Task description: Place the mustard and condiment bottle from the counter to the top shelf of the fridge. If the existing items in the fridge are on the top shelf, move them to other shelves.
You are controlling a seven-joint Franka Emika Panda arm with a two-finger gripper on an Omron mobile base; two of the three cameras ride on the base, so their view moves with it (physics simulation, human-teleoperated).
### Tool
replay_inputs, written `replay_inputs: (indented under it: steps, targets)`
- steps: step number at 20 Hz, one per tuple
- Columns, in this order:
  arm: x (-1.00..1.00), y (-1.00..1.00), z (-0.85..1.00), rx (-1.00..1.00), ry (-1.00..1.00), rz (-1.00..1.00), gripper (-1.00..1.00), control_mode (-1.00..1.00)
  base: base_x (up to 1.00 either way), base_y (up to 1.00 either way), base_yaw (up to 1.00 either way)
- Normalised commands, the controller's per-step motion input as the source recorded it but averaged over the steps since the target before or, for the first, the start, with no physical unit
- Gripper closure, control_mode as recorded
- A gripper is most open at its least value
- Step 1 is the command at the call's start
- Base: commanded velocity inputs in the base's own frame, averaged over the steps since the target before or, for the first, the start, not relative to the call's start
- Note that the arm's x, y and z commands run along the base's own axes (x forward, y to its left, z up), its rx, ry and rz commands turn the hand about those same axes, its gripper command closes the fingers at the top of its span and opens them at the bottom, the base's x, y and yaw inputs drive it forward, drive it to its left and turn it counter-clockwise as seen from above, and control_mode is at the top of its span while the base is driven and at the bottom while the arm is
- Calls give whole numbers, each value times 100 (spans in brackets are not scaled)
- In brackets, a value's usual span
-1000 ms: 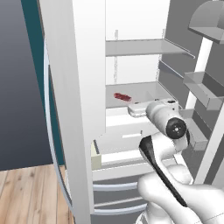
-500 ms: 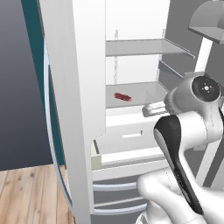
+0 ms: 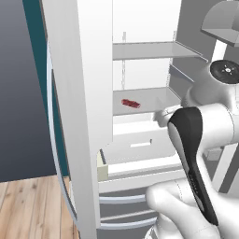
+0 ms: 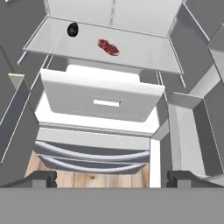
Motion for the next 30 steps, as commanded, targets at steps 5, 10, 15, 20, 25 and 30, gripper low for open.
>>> replay_inputs:
  steps: [5,10,15,20,25,30]
  targets:
    - [-11,0,0,1,-17,0,-100,-100,0,0,0]
    - [-25,0,0,0,0,0,-100,-100,0,0,0]
    - [0,0,0,0,0,0,-100,100,-99,-6,0]
    - [0,0,0,0,0,0,-100,100,-100,-29,-1]
    - [0,0,0,0,0,0,-100,100,-47,-78,-25]
    - [0,0,0,0,0,0,-100,100,56,-83,-36]
